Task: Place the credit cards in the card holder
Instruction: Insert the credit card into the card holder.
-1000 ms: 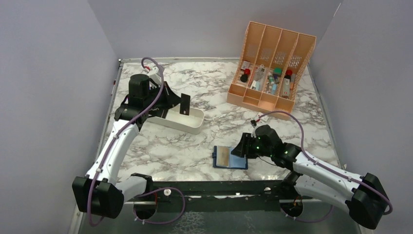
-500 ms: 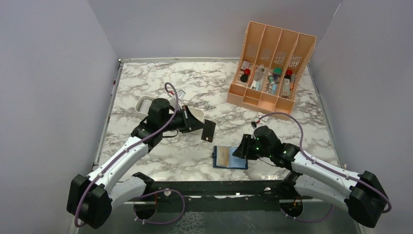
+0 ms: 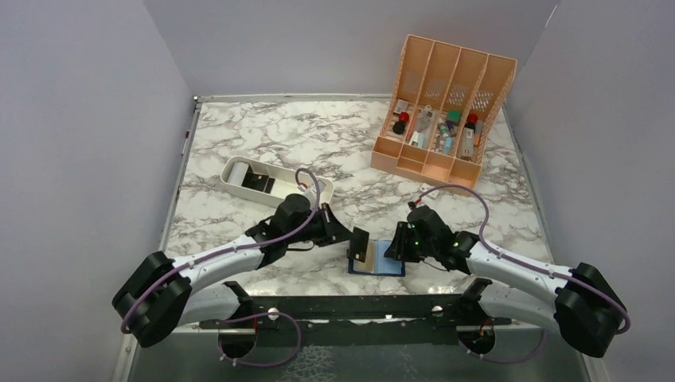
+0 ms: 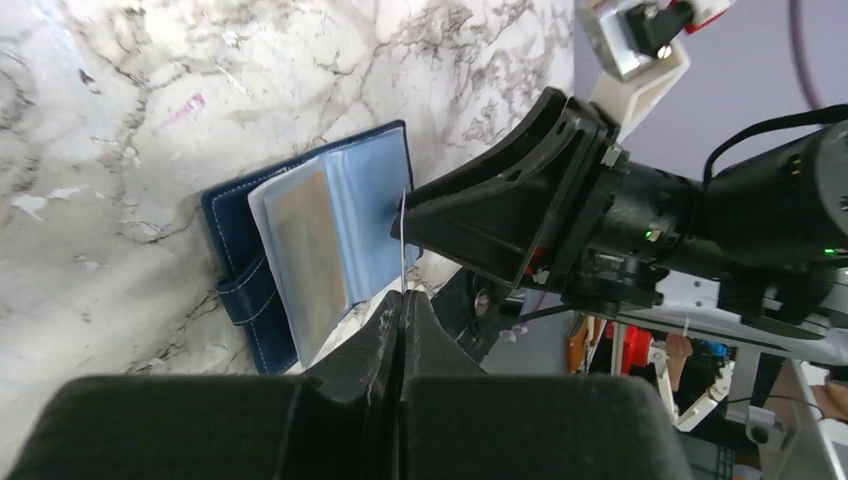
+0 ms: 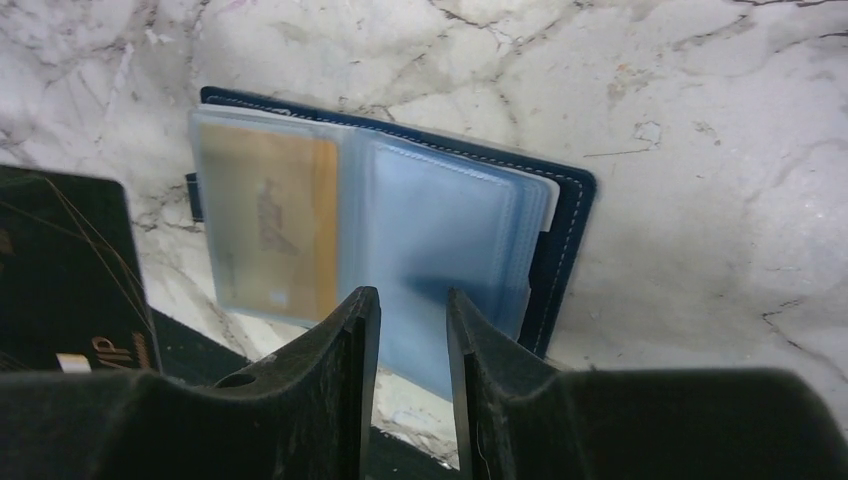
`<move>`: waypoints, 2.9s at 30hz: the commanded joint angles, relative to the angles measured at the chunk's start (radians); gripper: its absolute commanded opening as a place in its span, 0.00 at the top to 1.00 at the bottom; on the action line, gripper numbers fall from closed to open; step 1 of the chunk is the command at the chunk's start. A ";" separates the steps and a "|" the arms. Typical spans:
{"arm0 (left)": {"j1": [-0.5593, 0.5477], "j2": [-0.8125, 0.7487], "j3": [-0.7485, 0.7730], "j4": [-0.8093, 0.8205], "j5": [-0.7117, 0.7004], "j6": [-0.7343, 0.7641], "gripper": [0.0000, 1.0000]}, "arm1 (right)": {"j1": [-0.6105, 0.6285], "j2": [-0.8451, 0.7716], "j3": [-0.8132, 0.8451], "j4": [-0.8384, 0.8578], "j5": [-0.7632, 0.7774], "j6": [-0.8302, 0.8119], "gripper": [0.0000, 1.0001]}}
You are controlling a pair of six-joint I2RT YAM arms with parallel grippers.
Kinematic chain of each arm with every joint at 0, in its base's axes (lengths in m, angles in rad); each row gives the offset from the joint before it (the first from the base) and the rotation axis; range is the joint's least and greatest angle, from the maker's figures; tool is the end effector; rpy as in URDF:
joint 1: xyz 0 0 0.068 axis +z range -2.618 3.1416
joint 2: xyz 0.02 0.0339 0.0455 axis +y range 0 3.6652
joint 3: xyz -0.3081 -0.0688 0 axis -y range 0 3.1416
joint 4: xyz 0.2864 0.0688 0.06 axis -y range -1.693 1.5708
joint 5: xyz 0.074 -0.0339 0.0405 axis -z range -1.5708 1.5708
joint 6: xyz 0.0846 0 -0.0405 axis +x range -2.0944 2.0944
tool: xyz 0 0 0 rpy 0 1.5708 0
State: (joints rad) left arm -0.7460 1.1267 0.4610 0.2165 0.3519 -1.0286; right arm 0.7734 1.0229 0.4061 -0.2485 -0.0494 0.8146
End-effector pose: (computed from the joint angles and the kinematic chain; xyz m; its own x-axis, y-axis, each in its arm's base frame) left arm 0.1918 -0.2170 0.1954 -0.9056 -0.2579 -0.3366 0.1733 0.4995 -0.8488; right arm 0.1621 0.1641 0.1391 -0.8980 0.1387 -0.4176 -0.0982 0.8619 0.4975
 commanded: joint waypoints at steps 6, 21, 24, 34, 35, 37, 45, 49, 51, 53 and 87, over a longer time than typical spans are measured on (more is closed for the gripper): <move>-0.122 0.151 0.010 0.200 -0.177 -0.041 1.00 | 0.007 0.038 0.012 -0.062 0.133 -0.015 0.65; -0.173 0.266 0.012 0.221 -0.261 -0.042 1.00 | 0.007 0.035 0.003 -0.057 0.109 0.024 0.67; -0.184 0.283 0.013 0.228 -0.270 -0.050 1.00 | 0.007 0.011 0.027 -0.095 0.140 0.030 0.67; -0.220 0.324 0.022 0.252 -0.291 -0.064 1.00 | 0.007 0.014 0.040 -0.165 0.208 0.060 0.65; -0.222 0.325 0.021 0.254 -0.293 -0.067 1.00 | 0.007 0.015 0.036 -0.162 0.207 0.061 0.64; -0.226 0.324 0.019 0.259 -0.299 -0.073 1.00 | 0.007 0.016 0.034 -0.170 0.212 0.063 0.64; -0.231 0.307 -0.002 0.259 -0.334 -0.068 1.00 | 0.007 -0.041 0.084 -0.221 0.206 0.062 0.63; -0.231 0.316 -0.009 0.258 -0.334 -0.069 1.00 | 0.007 -0.036 0.088 -0.243 0.236 0.063 0.63; -0.231 0.316 -0.008 0.259 -0.332 -0.069 1.00 | 0.007 -0.031 0.080 -0.245 0.240 0.068 0.62; -0.232 0.313 -0.006 0.259 -0.332 -0.071 1.00 | 0.007 -0.028 0.071 -0.238 0.230 0.072 0.61; -0.280 0.263 -0.063 0.321 -0.445 -0.155 1.00 | 0.007 0.009 -0.082 -0.104 0.110 0.143 0.71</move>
State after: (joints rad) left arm -1.0214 1.4429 0.4225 0.5079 -0.0265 -1.1709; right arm 0.7773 1.0088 0.3672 -0.3004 0.0822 0.9535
